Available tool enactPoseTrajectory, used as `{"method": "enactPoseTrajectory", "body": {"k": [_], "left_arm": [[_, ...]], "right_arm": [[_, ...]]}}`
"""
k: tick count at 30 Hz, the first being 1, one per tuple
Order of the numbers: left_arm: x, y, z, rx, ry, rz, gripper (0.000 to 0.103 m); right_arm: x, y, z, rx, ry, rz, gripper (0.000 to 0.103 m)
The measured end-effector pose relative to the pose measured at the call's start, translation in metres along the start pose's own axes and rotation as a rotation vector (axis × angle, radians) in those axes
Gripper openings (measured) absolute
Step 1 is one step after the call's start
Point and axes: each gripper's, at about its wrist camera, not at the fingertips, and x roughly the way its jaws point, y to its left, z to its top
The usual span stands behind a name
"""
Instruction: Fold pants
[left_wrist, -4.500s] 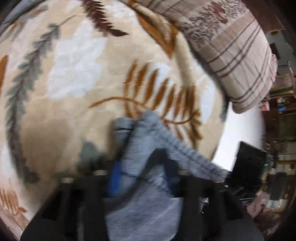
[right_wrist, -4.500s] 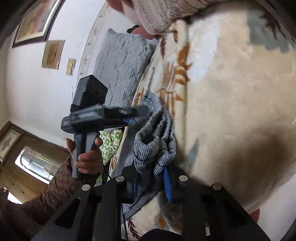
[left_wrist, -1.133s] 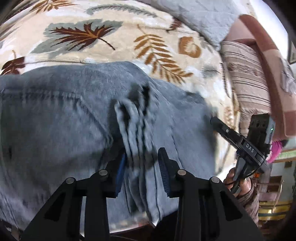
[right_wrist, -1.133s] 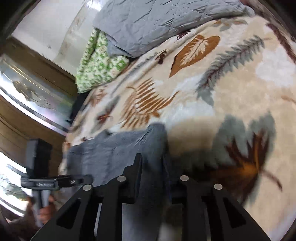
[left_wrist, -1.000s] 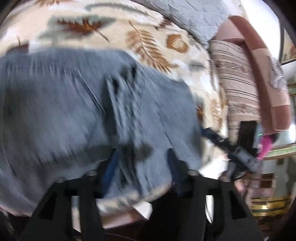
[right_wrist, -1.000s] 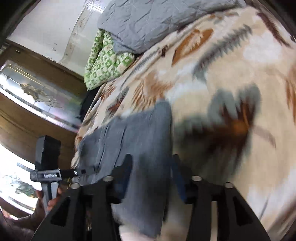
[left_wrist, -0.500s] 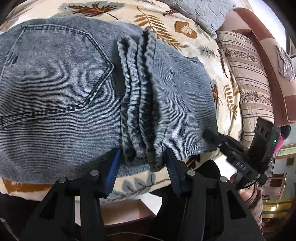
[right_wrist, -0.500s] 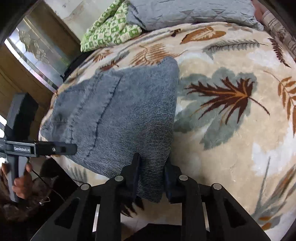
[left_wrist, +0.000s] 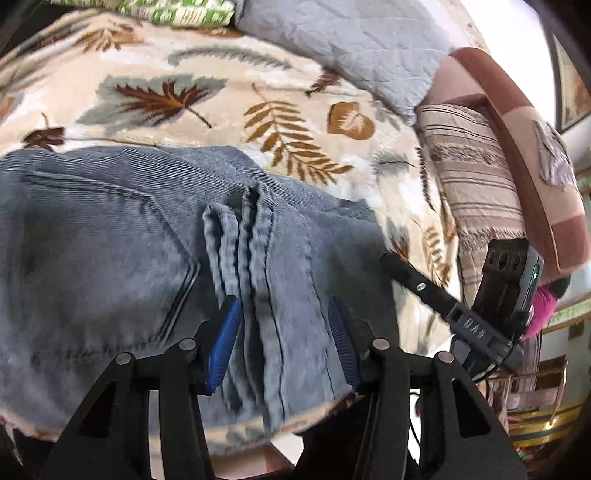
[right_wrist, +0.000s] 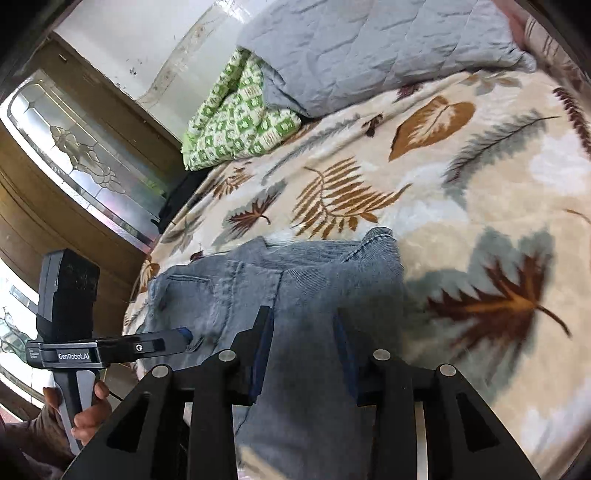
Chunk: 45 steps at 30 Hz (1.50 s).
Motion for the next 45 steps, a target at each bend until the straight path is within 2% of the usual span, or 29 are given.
{"method": "enactPoseTrajectory", "body": {"k": [3, 4, 5, 8, 13, 21, 22, 26, 28, 34, 38, 42, 45], "left_arm": [[0.031, 0.008, 0.006, -0.015, 0.051, 0.057, 0.048], [0.033, 0.010, 0.006, -0.011, 0.032, 0.056, 0.048], [0.032, 0.009, 0.005, 0.004, 0.009, 0.045, 0.053], [0.033, 0.005, 0.005, 0.028, 0.010, 0.041, 0.058], [0.027, 0.000, 0.000, 0.043, 0.003, 0.051, 0.059], [-0.011, 0.005, -0.020, 0.016, -0.024, 0.015, 0.059], [-0.017, 0.006, -0.023, 0.018, -0.033, 0.019, 0.059], [-0.039, 0.007, -0.035, 0.046, -0.068, 0.052, 0.059], [-0.049, 0.010, -0.039, 0.054, -0.091, 0.064, 0.060], [-0.078, 0.033, -0.045, 0.038, -0.175, 0.123, 0.070], [-0.085, 0.054, -0.045, 0.002, -0.162, 0.125, 0.071], [-0.081, 0.062, -0.044, -0.017, -0.116, 0.067, 0.071], [-0.070, 0.049, -0.037, 0.012, -0.089, 0.047, 0.071]], "right_arm": [[0.031, -0.021, -0.001, 0.038, 0.068, -0.060, 0.033], [0.033, -0.027, -0.004, 0.056, 0.060, -0.039, 0.033], [0.029, -0.031, -0.006, 0.071, 0.032, -0.011, 0.033], [0.027, -0.035, -0.008, 0.091, 0.030, 0.013, 0.033], [0.025, -0.029, -0.007, 0.092, 0.033, -0.027, 0.033], [-0.003, -0.009, -0.033, 0.096, 0.004, -0.133, 0.056], [-0.006, -0.007, -0.036, 0.098, 0.004, -0.139, 0.058], [-0.019, 0.008, -0.048, 0.106, 0.000, -0.185, 0.078], [-0.021, 0.019, -0.051, 0.094, 0.004, -0.205, 0.082], [-0.009, 0.061, -0.056, 0.009, 0.047, -0.232, 0.089], [0.005, 0.095, -0.058, -0.085, 0.066, -0.270, 0.089], [-0.003, 0.086, -0.055, 0.000, 0.018, -0.272, 0.089], [-0.018, 0.067, -0.050, 0.040, -0.011, -0.296, 0.089]]}}
